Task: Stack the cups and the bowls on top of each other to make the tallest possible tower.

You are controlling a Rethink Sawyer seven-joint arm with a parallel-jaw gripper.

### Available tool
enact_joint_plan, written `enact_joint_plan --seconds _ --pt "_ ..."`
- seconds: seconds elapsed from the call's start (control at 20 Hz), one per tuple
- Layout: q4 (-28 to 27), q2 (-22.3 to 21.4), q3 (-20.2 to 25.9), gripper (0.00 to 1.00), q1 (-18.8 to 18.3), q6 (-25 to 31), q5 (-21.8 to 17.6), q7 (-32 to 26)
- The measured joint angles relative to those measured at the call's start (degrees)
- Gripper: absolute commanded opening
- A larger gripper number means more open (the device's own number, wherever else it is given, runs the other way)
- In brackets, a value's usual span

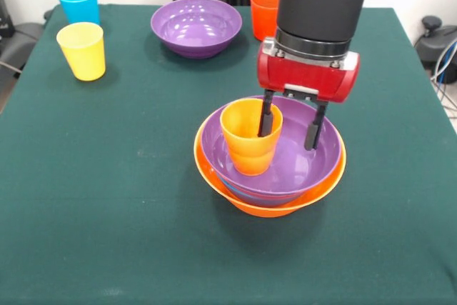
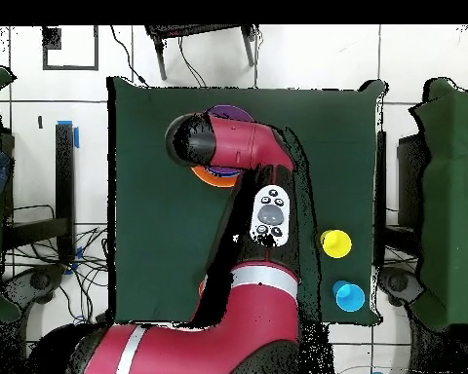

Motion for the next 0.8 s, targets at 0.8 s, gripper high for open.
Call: enact_joint_plan --seconds 0.8 --pt "0.00 0.00 -0.21 1.00 1.08 0.00 0.01 0.00"
